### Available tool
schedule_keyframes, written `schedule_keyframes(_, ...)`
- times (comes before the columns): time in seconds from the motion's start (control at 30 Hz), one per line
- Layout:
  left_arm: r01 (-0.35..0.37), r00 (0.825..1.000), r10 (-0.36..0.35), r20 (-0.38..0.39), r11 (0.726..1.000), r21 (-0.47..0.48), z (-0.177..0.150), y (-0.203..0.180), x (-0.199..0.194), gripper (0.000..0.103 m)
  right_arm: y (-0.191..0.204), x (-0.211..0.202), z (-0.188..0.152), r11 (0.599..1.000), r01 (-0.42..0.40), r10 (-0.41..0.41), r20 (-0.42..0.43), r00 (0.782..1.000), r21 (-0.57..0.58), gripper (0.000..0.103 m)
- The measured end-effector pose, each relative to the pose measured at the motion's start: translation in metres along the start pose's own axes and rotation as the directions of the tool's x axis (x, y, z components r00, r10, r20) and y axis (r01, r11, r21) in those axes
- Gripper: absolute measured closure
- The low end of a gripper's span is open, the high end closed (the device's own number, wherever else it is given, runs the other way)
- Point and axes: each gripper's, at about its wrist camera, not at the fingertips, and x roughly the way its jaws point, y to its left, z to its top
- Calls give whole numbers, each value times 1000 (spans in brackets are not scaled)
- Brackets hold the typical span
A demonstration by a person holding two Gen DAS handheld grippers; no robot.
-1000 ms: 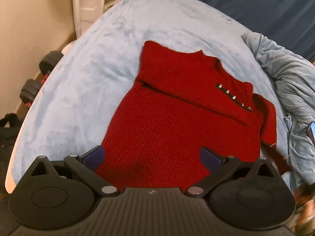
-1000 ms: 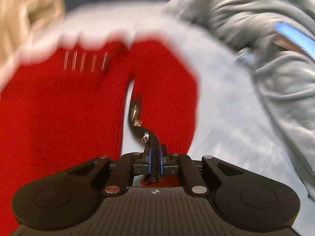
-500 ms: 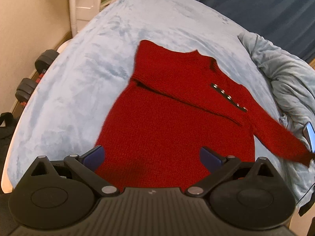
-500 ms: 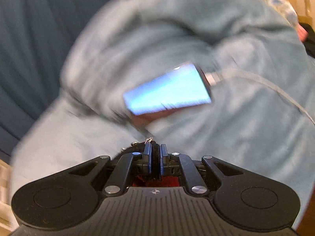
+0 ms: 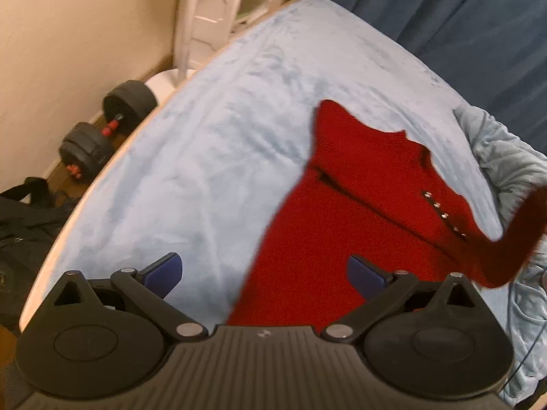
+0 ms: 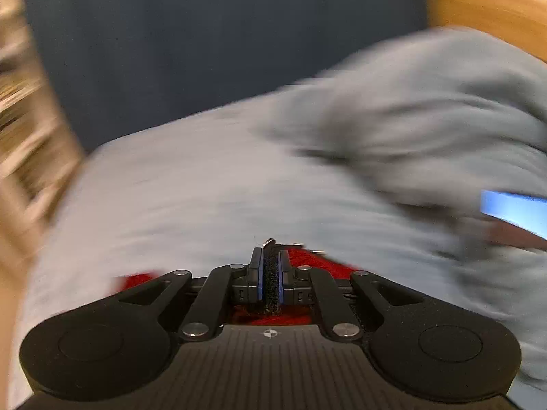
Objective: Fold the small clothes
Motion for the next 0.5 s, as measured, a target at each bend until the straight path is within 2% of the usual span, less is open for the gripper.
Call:
schedule_keyframes(0.1,-22,1000,22,3,1000,-22,-3,24,-4,1,115,27,-21,983,-158,154,-57,986,-90,94)
schedule_keyframes(0.17,-30,1000,30,-4,999,-40,-5,40,-5,1,180,48,-52,961,-252,239,-112,964,-118,76)
schedule_keyframes(0.2,-34,999,33,-9,998,-45,-6,45,-6,1,205,58,-69,947,-290,269,-153,951,-138,50)
schedule_keyframes(0.23,-36,999,35,-12,998,-50,-8,52,-6,1,225,63,-88,943,-293,259,-206,944,-157,45)
schedule_keyframes(0.3,-36,999,36,-12,998,-55,-12,60,-7,1,233,65,-119,949,-281,238,-256,937,-146,45)
schedule_keyframes(0.37,-37,999,35,-26,998,-52,-17,63,-3,1,213,50,-144,943,-313,267,-307,913,-110,45)
schedule_keyframes(0.4,-32,999,30,-37,998,-49,-20,62,0,1,202,38,-152,945,-313,269,-316,910,-98,45)
schedule_keyframes(0.5,-30,998,29,-53,999,-23,-32,52,5,1,146,-14,-171,962,-256,221,-282,934,-94,45)
